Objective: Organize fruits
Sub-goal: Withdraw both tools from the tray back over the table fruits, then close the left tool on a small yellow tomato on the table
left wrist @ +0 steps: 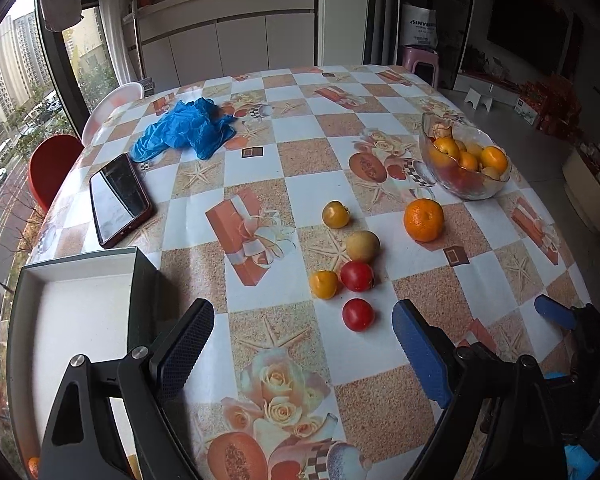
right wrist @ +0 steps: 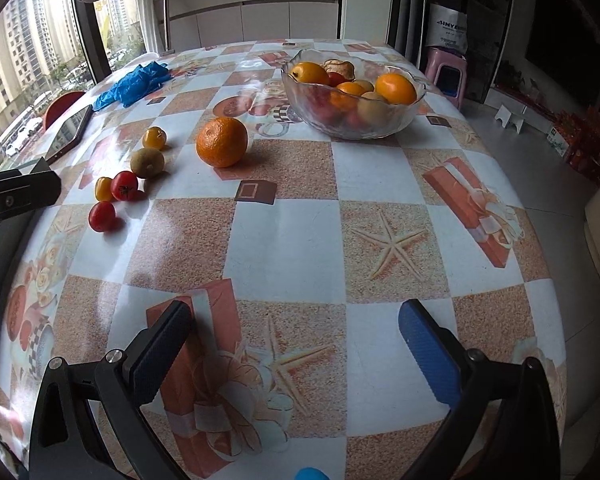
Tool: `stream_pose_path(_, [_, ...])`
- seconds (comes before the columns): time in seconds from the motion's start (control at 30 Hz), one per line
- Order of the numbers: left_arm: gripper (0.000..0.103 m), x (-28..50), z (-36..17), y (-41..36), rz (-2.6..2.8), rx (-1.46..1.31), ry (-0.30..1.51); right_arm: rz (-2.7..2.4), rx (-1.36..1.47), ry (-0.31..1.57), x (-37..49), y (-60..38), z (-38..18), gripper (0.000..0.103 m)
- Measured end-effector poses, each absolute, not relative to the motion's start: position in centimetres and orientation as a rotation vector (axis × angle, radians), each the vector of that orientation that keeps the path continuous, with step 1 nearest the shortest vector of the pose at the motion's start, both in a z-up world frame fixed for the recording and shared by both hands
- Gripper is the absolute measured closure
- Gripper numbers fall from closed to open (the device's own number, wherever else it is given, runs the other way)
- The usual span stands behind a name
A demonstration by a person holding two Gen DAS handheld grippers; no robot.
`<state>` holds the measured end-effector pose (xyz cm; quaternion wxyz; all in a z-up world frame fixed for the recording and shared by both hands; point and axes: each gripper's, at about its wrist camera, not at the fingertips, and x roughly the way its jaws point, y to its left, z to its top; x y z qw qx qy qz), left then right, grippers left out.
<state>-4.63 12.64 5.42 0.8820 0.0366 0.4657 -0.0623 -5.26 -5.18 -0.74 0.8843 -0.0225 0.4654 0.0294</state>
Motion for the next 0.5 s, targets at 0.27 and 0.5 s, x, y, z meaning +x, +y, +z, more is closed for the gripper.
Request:
stream_pose_path(0.27, [0.012, -2.3, 3.9, 13.1, -0.114, 0.046, 0.995, 0.06, -0.045, 0.964, -5.3, -5.3, -0.7, 0.0])
stream_pose_path(0.5, [0.024, -1.7, 2.9, 14.8, -0.067, 0.032, 1.031, 0.06, -0.045, 0.964, -5.3, -5.3, -0.7, 0.0])
